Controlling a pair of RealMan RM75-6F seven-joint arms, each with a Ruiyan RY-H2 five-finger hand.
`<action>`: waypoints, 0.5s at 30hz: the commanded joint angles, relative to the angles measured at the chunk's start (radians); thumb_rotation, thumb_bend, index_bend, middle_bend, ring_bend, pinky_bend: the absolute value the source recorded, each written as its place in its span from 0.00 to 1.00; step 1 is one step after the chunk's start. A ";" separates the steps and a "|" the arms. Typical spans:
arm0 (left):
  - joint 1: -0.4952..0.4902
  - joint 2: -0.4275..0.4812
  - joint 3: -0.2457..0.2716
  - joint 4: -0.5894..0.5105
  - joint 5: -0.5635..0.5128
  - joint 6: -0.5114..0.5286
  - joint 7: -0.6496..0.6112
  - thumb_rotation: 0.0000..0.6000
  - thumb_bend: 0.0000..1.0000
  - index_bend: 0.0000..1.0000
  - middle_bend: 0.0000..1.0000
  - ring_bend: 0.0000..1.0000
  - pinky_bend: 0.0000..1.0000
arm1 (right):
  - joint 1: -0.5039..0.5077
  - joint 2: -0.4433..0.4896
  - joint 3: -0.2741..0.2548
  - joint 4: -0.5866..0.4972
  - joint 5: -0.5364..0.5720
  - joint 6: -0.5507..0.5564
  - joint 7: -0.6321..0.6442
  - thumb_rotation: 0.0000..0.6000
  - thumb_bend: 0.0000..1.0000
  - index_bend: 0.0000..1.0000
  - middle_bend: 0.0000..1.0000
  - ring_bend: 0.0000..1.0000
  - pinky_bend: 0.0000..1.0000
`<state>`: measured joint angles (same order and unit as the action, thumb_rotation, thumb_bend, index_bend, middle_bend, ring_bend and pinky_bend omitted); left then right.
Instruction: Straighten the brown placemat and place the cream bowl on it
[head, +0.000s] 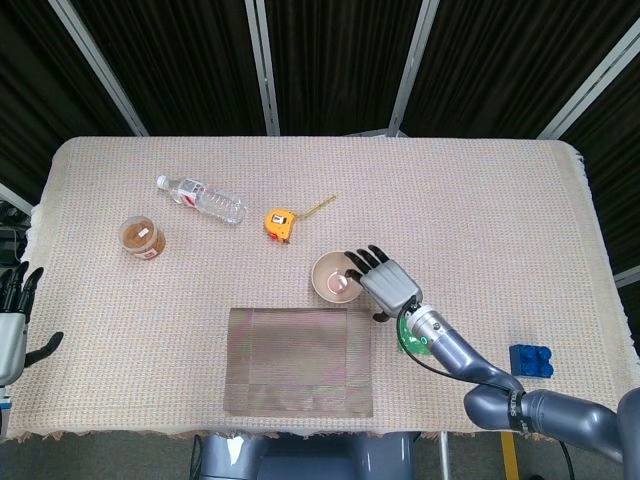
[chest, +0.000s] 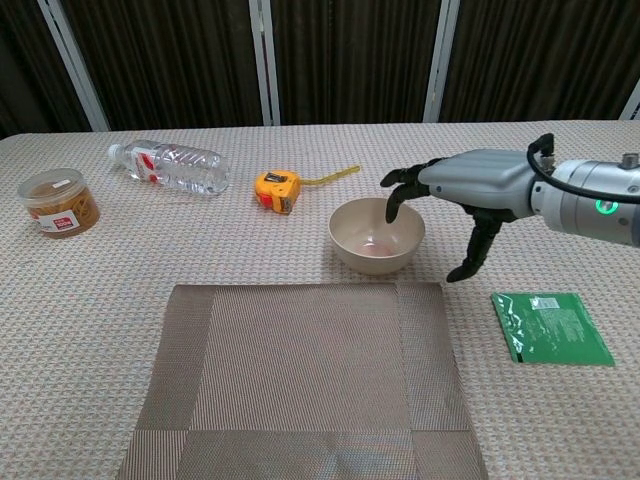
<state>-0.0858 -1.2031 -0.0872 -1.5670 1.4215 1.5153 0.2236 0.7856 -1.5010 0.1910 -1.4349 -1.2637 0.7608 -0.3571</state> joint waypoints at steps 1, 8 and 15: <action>0.000 0.001 0.000 0.000 -0.001 -0.001 -0.002 1.00 0.22 0.00 0.00 0.00 0.00 | 0.014 -0.033 -0.004 0.032 0.009 0.006 -0.007 1.00 0.15 0.35 0.00 0.00 0.00; -0.002 0.001 0.001 -0.003 0.000 -0.005 -0.003 1.00 0.22 0.00 0.00 0.00 0.00 | 0.025 -0.088 -0.015 0.082 0.022 0.015 0.003 1.00 0.26 0.49 0.00 0.00 0.00; -0.001 0.004 0.003 -0.010 0.005 0.001 -0.004 1.00 0.22 0.00 0.00 0.00 0.00 | 0.018 -0.122 -0.017 0.116 -0.001 0.066 0.047 1.00 0.28 0.61 0.00 0.00 0.00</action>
<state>-0.0868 -1.1996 -0.0844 -1.5763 1.4270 1.5158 0.2199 0.8076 -1.6172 0.1741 -1.3253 -1.2552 0.8122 -0.3240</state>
